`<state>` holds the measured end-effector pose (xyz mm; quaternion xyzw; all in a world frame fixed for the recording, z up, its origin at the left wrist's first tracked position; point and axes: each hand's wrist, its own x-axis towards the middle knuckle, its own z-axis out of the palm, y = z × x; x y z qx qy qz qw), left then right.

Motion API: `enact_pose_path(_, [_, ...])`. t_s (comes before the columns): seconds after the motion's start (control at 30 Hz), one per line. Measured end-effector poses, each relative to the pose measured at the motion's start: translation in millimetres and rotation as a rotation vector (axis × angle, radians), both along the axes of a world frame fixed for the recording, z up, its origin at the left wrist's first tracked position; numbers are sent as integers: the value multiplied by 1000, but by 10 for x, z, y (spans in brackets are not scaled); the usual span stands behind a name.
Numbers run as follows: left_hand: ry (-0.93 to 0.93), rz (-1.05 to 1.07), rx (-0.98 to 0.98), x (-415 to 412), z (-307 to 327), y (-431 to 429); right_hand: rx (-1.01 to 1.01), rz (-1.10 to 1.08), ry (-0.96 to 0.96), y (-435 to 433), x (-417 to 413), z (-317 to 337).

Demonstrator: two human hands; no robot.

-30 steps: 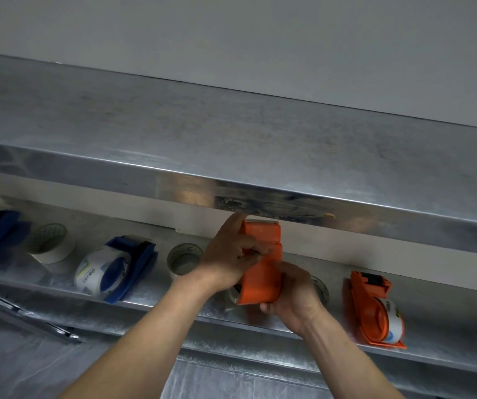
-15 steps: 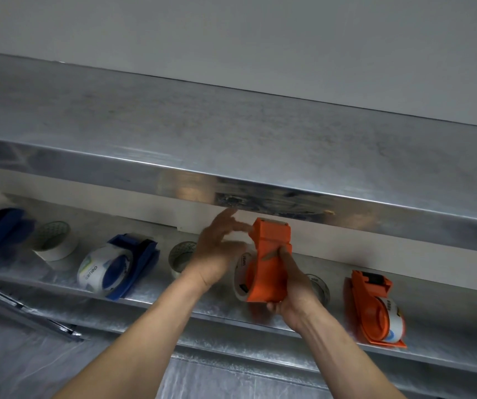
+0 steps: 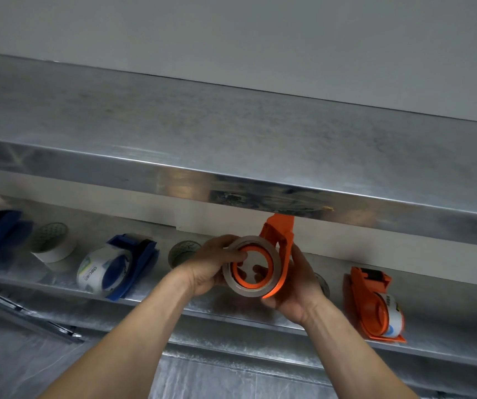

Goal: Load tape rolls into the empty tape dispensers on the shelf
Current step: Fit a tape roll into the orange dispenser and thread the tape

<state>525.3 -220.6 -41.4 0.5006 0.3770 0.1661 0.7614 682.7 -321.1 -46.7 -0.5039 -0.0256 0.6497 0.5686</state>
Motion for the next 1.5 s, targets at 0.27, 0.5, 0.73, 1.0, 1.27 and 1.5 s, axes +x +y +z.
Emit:
enact_pose_path(0.27, [126,-43,123,-89,52,-4,-37,-304,-509,129,-22,-123])
enact_pose_path(0.5, [311,21,344,-89,95,-4,12,-264,-398,198,-159,-204])
enact_pose_path(0.73, [253,-76,198,-35,-20,-115,-47,-224,-298,223,-229,-723])
enact_pose_path(1.0, [353,-119,121,-16,-263,-148,-225,-126,-688,201,-259,-967])
enact_pose_path(1.27, [385,-126,133,49,-292,-49,-426,169,-1110,249,-241,-878])
enact_pose_path(1.5, [412,-184,160,17,-296,-52,-448,84,-1045,205,-209,-827])
